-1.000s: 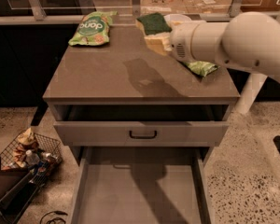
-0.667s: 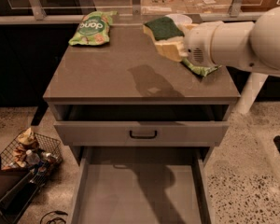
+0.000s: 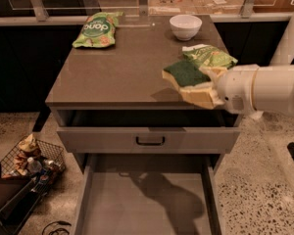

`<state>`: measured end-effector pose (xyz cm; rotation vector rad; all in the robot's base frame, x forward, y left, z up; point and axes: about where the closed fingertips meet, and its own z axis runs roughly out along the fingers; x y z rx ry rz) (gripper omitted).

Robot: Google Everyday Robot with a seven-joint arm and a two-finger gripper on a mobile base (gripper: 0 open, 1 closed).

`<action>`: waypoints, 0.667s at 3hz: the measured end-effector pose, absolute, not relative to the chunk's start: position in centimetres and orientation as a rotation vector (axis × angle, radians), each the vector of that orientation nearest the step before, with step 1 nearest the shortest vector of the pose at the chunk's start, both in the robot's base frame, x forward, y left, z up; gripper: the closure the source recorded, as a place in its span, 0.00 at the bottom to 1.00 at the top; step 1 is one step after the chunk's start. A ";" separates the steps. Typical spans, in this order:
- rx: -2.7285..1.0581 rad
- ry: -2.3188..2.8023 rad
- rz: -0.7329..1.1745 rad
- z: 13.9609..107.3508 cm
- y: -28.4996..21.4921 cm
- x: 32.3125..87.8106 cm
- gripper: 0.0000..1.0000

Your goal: Place sponge into middle drawer

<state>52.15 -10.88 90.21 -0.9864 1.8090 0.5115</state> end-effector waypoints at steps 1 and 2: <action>-0.972 1.826 0.600 85.1 -11.7 47.7 1.00; -0.912 1.842 0.678 80.8 -12.3 43.1 1.00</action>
Offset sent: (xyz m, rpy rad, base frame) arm -0.1640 -0.0377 -0.1593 0.2168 0.1847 -0.0372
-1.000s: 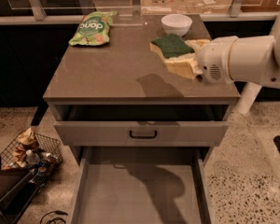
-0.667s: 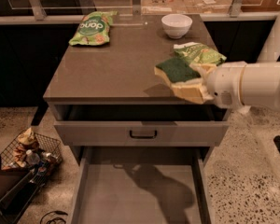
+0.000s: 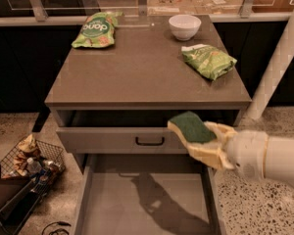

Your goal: Place sponge into middle drawer

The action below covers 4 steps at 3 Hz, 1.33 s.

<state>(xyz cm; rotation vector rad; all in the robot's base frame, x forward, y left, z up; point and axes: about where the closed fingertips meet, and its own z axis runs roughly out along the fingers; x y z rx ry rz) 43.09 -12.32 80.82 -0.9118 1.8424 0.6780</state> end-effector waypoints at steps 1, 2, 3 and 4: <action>-0.840 1.883 0.771 76.4 -13.4 39.6 1.00; -0.840 1.883 0.771 76.4 -13.4 39.6 1.00; -0.859 1.917 0.784 74.1 -13.8 40.2 1.00; -0.915 2.035 0.804 69.6 -15.6 39.5 1.00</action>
Offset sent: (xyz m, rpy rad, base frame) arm -0.0289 -0.0099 -0.0357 0.0544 0.0639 -0.0120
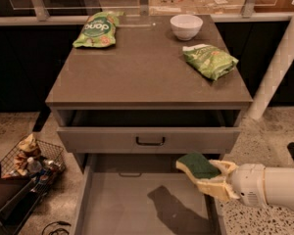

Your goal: Place sponge into middle drawer

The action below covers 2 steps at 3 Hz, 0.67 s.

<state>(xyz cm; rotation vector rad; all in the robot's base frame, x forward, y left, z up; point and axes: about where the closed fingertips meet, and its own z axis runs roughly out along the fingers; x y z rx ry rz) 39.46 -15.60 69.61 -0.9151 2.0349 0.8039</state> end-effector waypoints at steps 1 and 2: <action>-1.049 2.142 0.845 63.7 -17.6 38.0 1.00; -1.216 2.146 0.892 58.8 -16.9 37.0 1.00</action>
Offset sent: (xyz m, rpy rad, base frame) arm -0.0325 -0.0085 -0.1639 -0.1777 0.1621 0.3853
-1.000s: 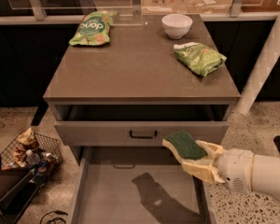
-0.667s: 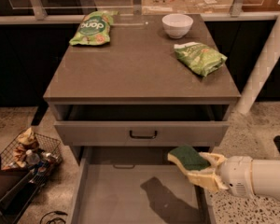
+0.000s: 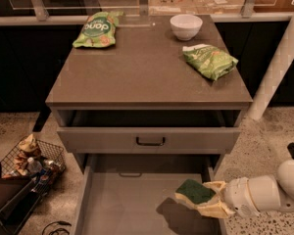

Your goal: Place sponge into middle drawer

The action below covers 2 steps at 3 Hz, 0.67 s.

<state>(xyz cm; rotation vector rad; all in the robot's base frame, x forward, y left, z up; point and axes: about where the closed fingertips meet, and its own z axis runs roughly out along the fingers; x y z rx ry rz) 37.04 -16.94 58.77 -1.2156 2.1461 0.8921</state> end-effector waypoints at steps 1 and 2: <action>-1.338 2.106 0.929 55.5 -14.9 36.6 1.00; -1.425 2.037 0.979 52.6 -11.6 36.7 1.00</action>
Offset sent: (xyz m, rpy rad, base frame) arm 0.0007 0.0849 -0.0894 0.0405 -0.0331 0.2684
